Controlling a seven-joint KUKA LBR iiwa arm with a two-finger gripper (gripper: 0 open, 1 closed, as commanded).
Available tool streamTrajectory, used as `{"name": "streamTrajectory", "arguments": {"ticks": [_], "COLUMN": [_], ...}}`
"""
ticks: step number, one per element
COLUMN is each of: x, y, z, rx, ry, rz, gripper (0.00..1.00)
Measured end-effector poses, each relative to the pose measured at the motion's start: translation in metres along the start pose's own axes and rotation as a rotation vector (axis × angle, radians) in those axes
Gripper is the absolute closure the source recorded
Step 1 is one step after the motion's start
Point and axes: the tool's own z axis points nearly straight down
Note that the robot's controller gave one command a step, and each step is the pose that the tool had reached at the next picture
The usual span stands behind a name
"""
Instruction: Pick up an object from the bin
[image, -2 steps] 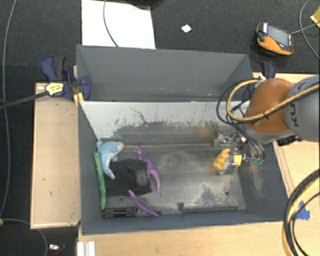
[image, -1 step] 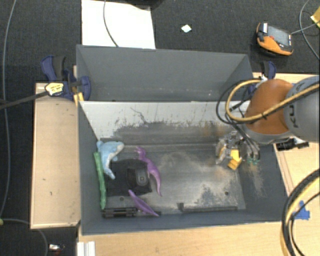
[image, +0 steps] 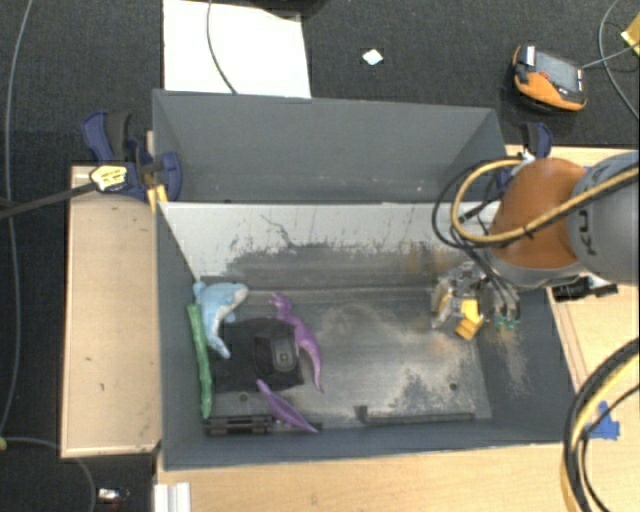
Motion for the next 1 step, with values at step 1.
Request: {"name": "streamTrajectory", "arguments": {"ticks": [1], "x": [0.0009], "y": [-0.0001], "z": [-0.0363], "rx": [0.000], "ry": [0.007], "rz": [-0.001], "gripper": [1.00]}}
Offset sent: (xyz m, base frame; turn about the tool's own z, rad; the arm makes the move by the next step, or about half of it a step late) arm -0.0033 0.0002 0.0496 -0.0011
